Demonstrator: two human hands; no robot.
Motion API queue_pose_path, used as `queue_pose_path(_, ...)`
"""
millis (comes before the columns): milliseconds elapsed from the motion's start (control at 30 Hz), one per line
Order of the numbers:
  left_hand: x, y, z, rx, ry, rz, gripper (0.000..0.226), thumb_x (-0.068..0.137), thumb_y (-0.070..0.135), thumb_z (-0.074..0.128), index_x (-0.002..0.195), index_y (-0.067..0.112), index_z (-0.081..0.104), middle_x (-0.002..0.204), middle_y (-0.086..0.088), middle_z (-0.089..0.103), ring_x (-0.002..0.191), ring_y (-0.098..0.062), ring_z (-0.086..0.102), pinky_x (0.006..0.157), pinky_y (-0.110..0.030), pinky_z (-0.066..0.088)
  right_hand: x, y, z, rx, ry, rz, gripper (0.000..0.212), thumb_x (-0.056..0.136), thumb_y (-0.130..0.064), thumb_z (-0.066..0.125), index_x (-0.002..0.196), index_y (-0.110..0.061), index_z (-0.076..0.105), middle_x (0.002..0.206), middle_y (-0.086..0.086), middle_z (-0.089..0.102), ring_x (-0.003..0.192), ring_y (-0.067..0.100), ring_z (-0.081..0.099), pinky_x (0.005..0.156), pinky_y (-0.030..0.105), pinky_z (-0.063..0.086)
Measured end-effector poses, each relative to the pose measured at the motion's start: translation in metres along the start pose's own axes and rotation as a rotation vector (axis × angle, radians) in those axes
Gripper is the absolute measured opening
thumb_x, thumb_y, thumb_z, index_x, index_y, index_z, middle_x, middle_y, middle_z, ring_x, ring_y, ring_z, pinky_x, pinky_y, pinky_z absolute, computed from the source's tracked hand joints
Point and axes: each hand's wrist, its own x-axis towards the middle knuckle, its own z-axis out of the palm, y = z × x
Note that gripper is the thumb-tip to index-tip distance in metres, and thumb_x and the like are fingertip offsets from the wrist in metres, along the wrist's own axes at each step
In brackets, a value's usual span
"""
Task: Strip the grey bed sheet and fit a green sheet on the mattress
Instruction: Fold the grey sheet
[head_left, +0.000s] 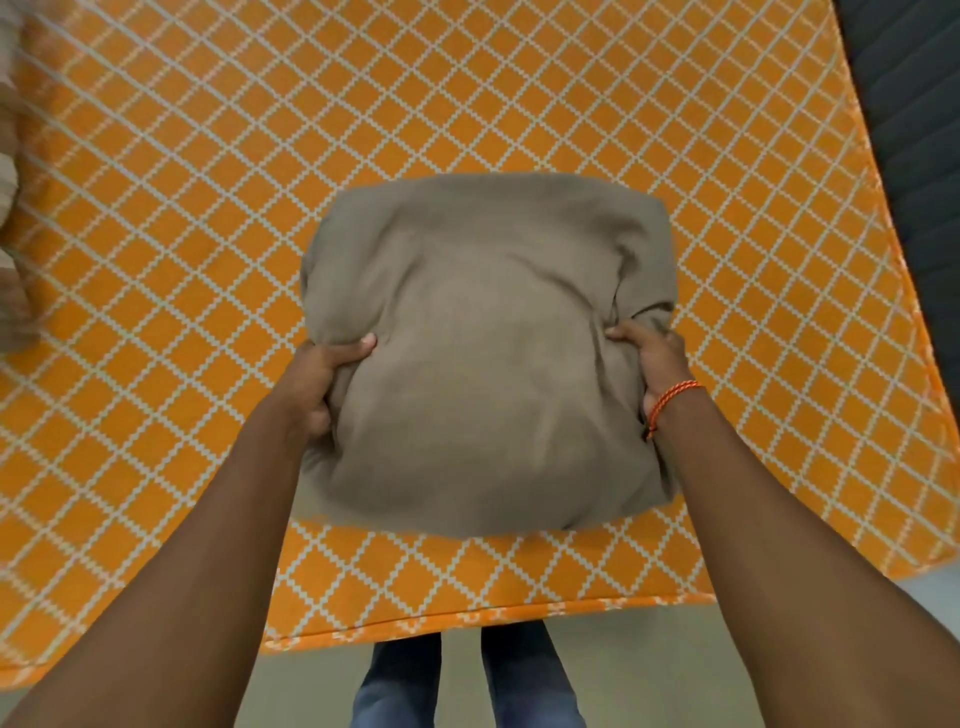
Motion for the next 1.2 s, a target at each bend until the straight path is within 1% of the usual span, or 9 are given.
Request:
queue_pose_path(100, -0.02, 0.038, 0.012, -0.016, -0.059, 0.195, 0.051, 0.081, 0.012, 0.08, 0.131, 0.008, 0.07, 0.125, -0.012, 0.075, 0.107, -0.028, 0.075, 0.087, -0.042, 0.062, -0.007, -0.036, 0.001, 0.138, -0.015, -0.109, 0.054, 0.063, -0.009, 0.084, 0.113, -0.005, 0.065, 0.108, 0.014, 0.075, 0.094, 0.032, 0.074, 0.085, 0.049, 0.062)
queue_pose_path(300, -0.048, 0.103, 0.02, 0.038, -0.117, 0.503, 0.049, 0.087, -0.008, 0.072, 0.134, 0.007, 0.068, 0.13, -0.011, 0.073, 0.123, -0.028, 0.068, 0.099, -0.043, 0.058, -0.015, -0.096, -0.005, 0.321, -0.079, -0.242, 0.097, 0.039, -0.009, 0.088, 0.131, 0.006, 0.059, 0.122, 0.021, 0.072, 0.105, 0.037, 0.073, 0.092, 0.057, 0.059)
queue_pose_path(533, -0.063, 0.049, -0.013, 0.027, -0.107, 0.355, 0.039, 0.102, 0.012, 0.057, 0.139, 0.013, 0.064, 0.138, -0.002, 0.069, 0.129, -0.017, 0.064, 0.102, -0.033, 0.056, -0.061, -0.041, -0.026, 0.52, -0.151, -0.177, 0.033, 0.078, 0.003, 0.05, 0.081, -0.014, 0.079, 0.088, 0.0, 0.075, 0.085, 0.018, 0.071, 0.078, 0.028, 0.057)
queue_pose_path(633, -0.061, -0.006, -0.036, 0.075, -0.02, 0.198, 0.037, 0.103, 0.023, 0.059, 0.138, 0.013, 0.064, 0.136, 0.001, 0.071, 0.127, -0.015, 0.065, 0.113, -0.041, 0.047, -0.066, 0.02, -0.046, 0.461, -0.079, -0.048, 0.034, 0.092, -0.003, 0.05, 0.083, -0.017, 0.08, 0.084, -0.005, 0.076, 0.075, 0.011, 0.072, 0.066, 0.021, 0.056)
queue_pose_path(733, -0.057, -0.039, -0.055, 0.102, 0.018, 0.133, 0.043, 0.1, 0.029, 0.065, 0.14, 0.012, 0.063, 0.135, 0.002, 0.071, 0.128, -0.016, 0.065, 0.116, -0.045, 0.043, -0.072, 0.051, -0.061, 0.353, -0.013, -0.014, 0.032, 0.101, -0.032, 0.059, 0.128, -0.019, 0.071, 0.119, -0.003, 0.076, 0.105, 0.015, 0.073, 0.084, 0.034, 0.058)
queue_pose_path(833, -0.052, -0.033, -0.057, 0.109, 0.087, 0.15, 0.056, 0.093, 0.05, 0.07, 0.139, 0.018, 0.066, 0.136, 0.002, 0.071, 0.129, -0.02, 0.065, 0.108, -0.045, 0.047, -0.065, 0.044, -0.064, 0.206, 0.118, -0.111, 0.057, 0.09, -0.056, 0.071, 0.134, -0.021, 0.069, 0.124, -0.004, 0.074, 0.115, 0.018, 0.069, 0.089, 0.038, 0.057)
queue_pose_path(967, -0.033, 0.002, -0.048, 0.064, 0.292, 0.267, 0.061, 0.079, 0.065, 0.079, 0.118, 0.018, 0.074, 0.119, 0.004, 0.077, 0.114, -0.019, 0.07, 0.088, -0.039, 0.053, -0.042, 0.01, -0.051, -0.047, 0.124, -0.254, 0.049, 0.088, -0.052, 0.078, 0.125, -0.021, 0.069, 0.115, -0.007, 0.074, 0.103, 0.009, 0.07, 0.085, 0.03, 0.056)
queue_pose_path(1133, -0.012, 0.031, -0.028, 0.224, 0.379, 0.384, 0.022, 0.088, 0.033, 0.083, 0.103, 0.018, 0.076, 0.094, 0.006, 0.077, 0.085, -0.01, 0.072, 0.075, -0.029, 0.055, -0.005, -0.009, -0.024, -0.4, 0.089, -0.45, 0.019, 0.095, -0.015, 0.068, 0.115, -0.014, 0.07, 0.105, 0.005, 0.071, 0.093, 0.024, 0.065, 0.081, 0.043, 0.054)
queue_pose_path(1200, -0.008, 0.025, -0.035, 0.182, 0.494, 0.495, 0.022, 0.091, 0.029, 0.081, 0.108, 0.017, 0.075, 0.094, 0.005, 0.076, 0.085, -0.012, 0.07, 0.076, -0.031, 0.054, -0.006, -0.02, -0.015, -0.359, 0.131, -0.583, 0.026, 0.098, -0.011, 0.064, 0.123, -0.015, 0.068, 0.114, 0.003, 0.072, 0.103, 0.016, 0.065, 0.088, 0.029, 0.055)
